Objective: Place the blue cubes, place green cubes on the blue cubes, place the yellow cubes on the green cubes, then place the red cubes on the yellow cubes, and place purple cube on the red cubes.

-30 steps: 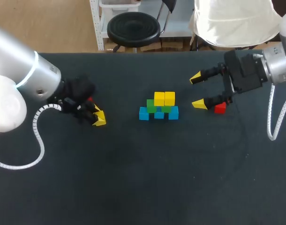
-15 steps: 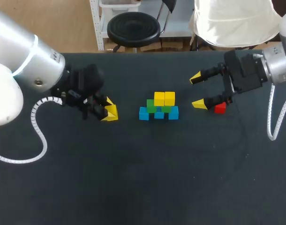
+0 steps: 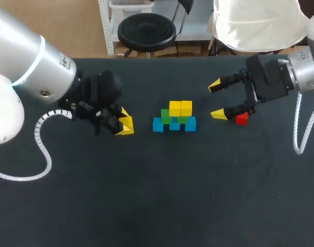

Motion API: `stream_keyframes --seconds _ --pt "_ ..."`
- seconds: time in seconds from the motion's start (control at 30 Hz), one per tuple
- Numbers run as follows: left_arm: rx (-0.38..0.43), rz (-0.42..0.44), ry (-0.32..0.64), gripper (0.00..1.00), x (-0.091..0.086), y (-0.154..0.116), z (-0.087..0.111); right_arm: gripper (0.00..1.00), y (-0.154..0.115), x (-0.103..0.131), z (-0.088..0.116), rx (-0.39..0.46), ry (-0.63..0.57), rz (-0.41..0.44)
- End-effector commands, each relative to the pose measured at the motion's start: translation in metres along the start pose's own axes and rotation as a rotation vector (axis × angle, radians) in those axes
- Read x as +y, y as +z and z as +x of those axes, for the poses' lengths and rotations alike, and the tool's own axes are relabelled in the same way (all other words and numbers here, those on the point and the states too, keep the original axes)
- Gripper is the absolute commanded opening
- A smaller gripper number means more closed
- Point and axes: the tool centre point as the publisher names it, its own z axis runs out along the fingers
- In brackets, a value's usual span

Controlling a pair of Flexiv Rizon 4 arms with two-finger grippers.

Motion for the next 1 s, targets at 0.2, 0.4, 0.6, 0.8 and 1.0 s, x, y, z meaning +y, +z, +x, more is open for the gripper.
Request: stream_keyframes --seconds 0.2,0.4,0.6,0.8,1.0 --pt "0.0 0.0 0.001 0.0 0.0 0.0 0.0 1.0 0.0 0.0 0.0 -0.001 -0.001 0.0" --pt "0.0 0.0 0.001 0.0 0.0 0.0 0.0 1.0 0.0 0.0 0.0 -0.001 -0.001 0.0" --pt "0.0 0.0 0.001 0.0 0.0 0.0 0.0 1.0 0.0 0.0 0.0 -0.001 -0.001 0.0" --pt "0.002 -0.001 0.002 0.0 0.003 0.002 -0.003 1.0 0.0 0.0 0.0 -0.001 -0.001 0.0" --pt "0.017 -0.002 0.013 0.0 0.014 0.003 -0.017 1.0 0.0 0.0 0.0 -0.001 -0.001 0.0"
